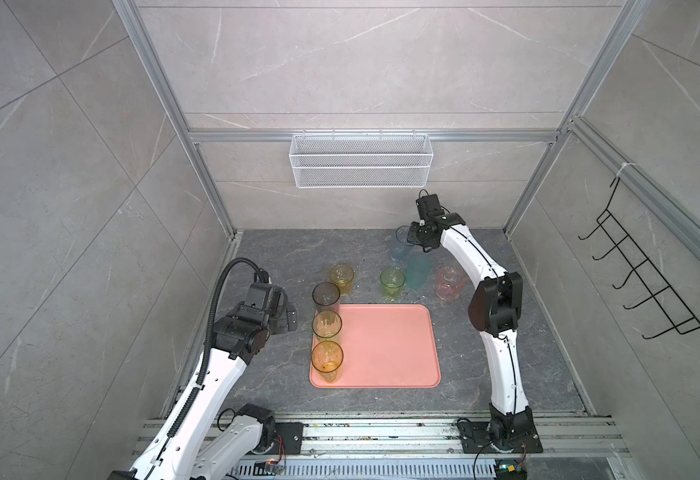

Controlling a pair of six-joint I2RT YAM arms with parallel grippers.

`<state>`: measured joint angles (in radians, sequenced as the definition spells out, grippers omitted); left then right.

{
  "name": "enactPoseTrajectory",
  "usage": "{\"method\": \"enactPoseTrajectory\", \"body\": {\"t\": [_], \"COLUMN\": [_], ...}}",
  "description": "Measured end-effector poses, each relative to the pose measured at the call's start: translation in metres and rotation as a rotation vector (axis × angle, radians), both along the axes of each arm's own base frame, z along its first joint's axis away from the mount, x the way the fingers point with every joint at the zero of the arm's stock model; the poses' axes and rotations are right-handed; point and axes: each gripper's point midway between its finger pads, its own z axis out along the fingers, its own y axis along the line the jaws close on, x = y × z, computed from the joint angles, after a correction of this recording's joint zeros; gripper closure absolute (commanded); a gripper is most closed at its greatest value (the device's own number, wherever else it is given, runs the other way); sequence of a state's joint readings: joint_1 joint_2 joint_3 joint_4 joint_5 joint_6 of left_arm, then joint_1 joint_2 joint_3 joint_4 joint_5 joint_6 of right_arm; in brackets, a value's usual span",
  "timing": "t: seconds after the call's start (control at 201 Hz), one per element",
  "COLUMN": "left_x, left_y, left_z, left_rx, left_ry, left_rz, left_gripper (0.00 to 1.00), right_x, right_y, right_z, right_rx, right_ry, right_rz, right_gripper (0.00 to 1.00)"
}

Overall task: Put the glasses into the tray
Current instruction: 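Lift the light blue glass with the right gripper and carry it over the tray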

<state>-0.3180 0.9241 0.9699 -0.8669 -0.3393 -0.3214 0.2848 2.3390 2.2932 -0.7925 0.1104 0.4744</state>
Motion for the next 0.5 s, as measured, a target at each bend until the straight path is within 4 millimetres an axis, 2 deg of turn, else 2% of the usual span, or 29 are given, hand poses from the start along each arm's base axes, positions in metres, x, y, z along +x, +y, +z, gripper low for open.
{"method": "enactPoseTrajectory", "body": {"t": [0.239, 0.498], "left_x": [0.0, 0.0], "left_y": [0.0, 0.0], "left_z": [0.0, 0.0], "left_rx": [-0.001, -0.001], "left_ry": [0.0, 0.0], "left_rz": [0.0, 0.0], "left_gripper": [0.01, 0.01], "right_x": [-0.01, -0.036], "right_y": [0.009, 0.036], "right_z": [0.04, 0.098], "right_rx": [0.013, 0.014], "right_ry": [-0.061, -0.147], "right_rz": [0.033, 0.119], "right_gripper": [1.0, 1.0]}}
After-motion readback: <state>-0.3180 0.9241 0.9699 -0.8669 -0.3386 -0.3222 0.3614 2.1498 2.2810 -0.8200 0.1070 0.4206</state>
